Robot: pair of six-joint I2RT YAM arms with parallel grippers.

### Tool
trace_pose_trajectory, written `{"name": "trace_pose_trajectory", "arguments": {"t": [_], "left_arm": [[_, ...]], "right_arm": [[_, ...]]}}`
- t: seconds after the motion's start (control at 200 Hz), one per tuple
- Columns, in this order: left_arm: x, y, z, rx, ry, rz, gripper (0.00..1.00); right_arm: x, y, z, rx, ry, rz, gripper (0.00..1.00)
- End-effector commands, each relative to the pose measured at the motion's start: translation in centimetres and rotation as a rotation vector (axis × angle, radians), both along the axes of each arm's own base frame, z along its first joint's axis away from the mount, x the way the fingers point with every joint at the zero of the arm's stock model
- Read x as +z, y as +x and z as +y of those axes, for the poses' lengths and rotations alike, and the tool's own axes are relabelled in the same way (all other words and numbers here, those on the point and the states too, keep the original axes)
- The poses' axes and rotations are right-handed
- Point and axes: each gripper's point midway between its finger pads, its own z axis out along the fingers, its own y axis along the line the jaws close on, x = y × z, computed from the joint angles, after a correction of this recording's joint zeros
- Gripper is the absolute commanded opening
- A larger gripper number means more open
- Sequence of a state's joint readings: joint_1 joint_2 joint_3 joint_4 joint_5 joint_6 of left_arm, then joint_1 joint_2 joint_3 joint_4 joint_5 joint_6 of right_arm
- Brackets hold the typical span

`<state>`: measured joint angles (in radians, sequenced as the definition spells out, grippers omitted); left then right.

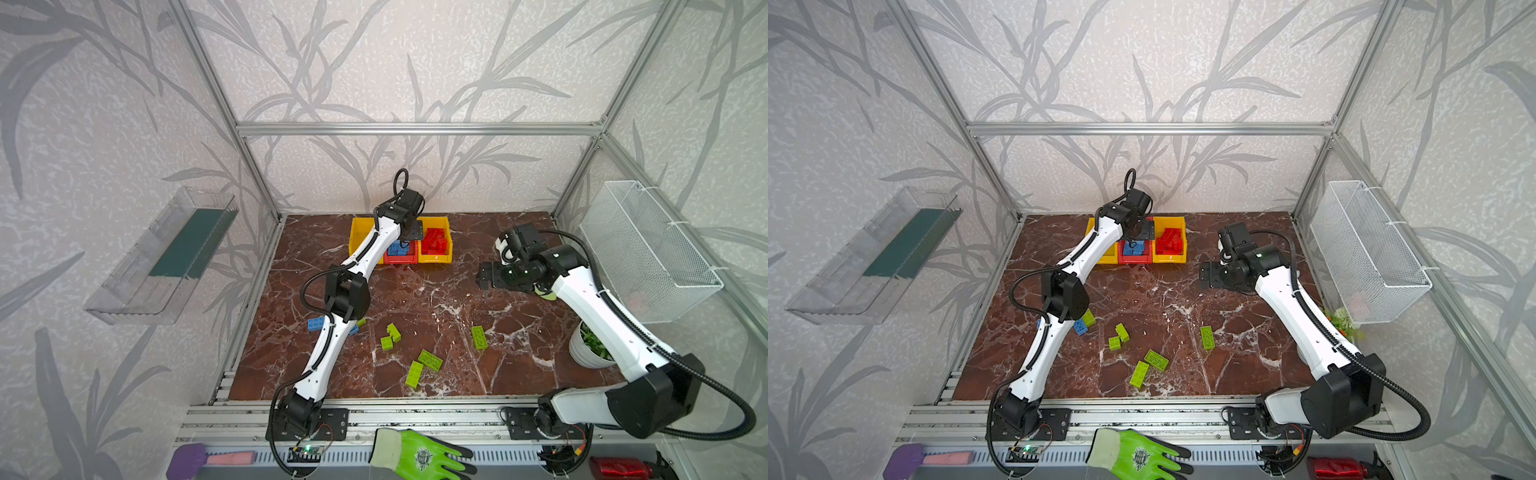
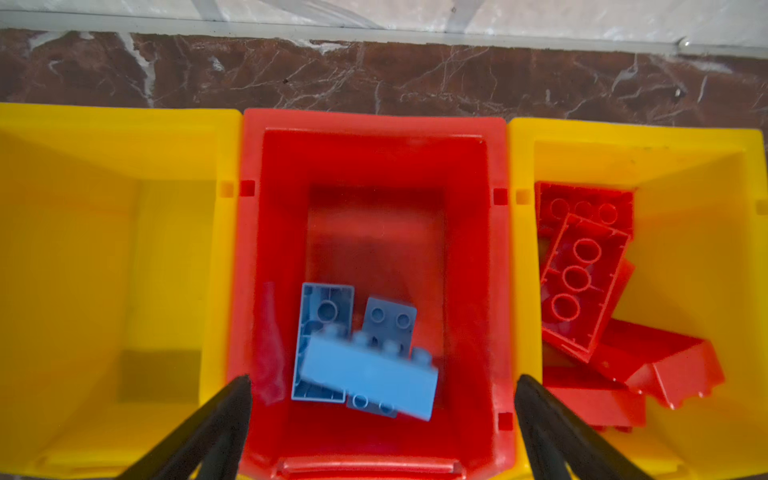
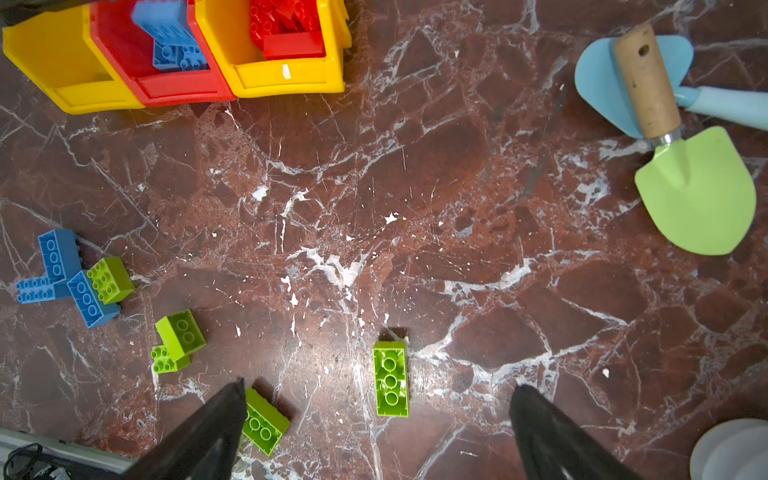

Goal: Sort the legos into containers by color
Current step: 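Drop the blue brick into the red bin while the right arm reaches forward, then grasp another blue brick with the left gripper while the right arm draws back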

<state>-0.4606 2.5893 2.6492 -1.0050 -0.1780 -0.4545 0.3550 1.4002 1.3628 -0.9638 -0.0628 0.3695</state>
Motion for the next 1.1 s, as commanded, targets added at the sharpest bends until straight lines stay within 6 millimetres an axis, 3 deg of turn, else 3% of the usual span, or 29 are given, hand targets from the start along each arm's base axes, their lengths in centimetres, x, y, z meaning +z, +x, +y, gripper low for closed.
{"name": "trace_pose_trajectory", "arguments": {"t": [0.0, 0.22, 0.405, 0.6, 0.875, 0.975, 1.095], "left_arm": [[2.4, 0.9, 0.0, -0.005, -0.027, -0.062, 0.99], [6.9, -0.4, 1.4, 0.050, -0.040, -0.105, 0.99], [8.1, -4.4, 5.2, 0.164, 0.001, -0.027, 0.99], [6.5, -11.4, 9.8, 0.270, 0.050, 0.025, 0.99], [2.1, -22.7, 15.9, 0.416, 0.092, 0.116, 0.98], [1.2, -25.3, 17.4, 0.453, 0.098, 0.125, 0.97], [0.3, -26.6, 18.7, 0.462, 0.110, 0.132, 0.97]], "right_arm": [[0.8, 0.9, 0.6, 0.029, 0.019, -0.017, 0.99], [0.6, 1.1, 1.1, 0.050, 0.031, -0.009, 0.99], [0.3, 0.1, 1.6, 0.071, 0.074, -0.005, 0.99], [-0.2, -2.0, 2.1, 0.106, 0.128, 0.003, 0.99], [-1.1, -6.3, 2.3, 0.168, 0.144, 0.018, 0.99], [-1.3, -7.8, 2.3, 0.200, 0.112, 0.019, 0.99], [-1.6, -9.3, 2.6, 0.211, 0.134, 0.040, 0.99]]}}
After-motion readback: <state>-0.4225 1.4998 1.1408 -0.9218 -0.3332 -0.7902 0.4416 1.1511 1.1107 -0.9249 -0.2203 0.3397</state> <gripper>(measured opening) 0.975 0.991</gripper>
